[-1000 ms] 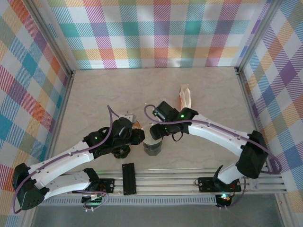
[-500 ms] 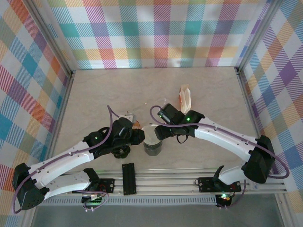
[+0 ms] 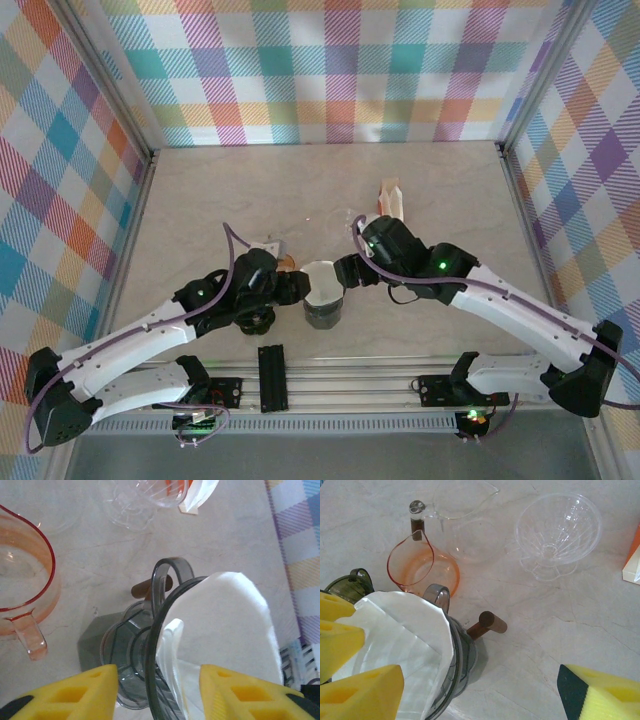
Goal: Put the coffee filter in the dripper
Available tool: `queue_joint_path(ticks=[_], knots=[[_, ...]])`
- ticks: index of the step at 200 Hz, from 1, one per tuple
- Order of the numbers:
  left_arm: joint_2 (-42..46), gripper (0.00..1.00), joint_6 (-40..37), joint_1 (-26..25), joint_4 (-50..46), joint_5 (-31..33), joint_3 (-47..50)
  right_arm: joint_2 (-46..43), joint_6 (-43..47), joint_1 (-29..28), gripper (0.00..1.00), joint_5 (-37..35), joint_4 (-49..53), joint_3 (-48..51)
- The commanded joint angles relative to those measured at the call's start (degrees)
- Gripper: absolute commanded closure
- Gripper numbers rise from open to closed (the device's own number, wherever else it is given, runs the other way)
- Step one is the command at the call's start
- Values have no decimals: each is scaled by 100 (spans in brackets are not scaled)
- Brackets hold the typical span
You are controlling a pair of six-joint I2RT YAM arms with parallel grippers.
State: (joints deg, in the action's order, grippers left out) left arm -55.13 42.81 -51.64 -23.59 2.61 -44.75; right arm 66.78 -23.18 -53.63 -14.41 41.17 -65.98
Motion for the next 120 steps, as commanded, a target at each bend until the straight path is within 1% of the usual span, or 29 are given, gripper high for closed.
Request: queue_joint_path(ticks=[1, 20, 46, 67, 77, 83, 101, 120], knots=[[353, 49, 38, -66, 169, 39, 62, -93, -136, 12, 18, -107, -171, 175], [701, 43, 38, -66, 68, 165, 9, -227, -193, 12, 18, -186, -212, 264], [1237, 39, -5, -27, -339, 682, -33, -464, -267, 10, 18, -358, -233, 436], [1270, 38, -113, 299, -823, 839, -189, -733, -362, 10, 18, -537, -223, 649], [1131, 39, -173, 592, -1072, 724, -273, -853, -416, 10, 18, -608, -200, 749], [1037, 39, -223, 774, -1126, 528, -288, -921, -449, 10, 18, -636, -186, 811], [711, 40, -442, 1404, -1107, -32, -249, -1107, -526, 11, 18, -666, -154, 997], [282, 42, -731, 1885, -993, -358, -230, -1280, -599, 11, 18, -668, -124, 1196]])
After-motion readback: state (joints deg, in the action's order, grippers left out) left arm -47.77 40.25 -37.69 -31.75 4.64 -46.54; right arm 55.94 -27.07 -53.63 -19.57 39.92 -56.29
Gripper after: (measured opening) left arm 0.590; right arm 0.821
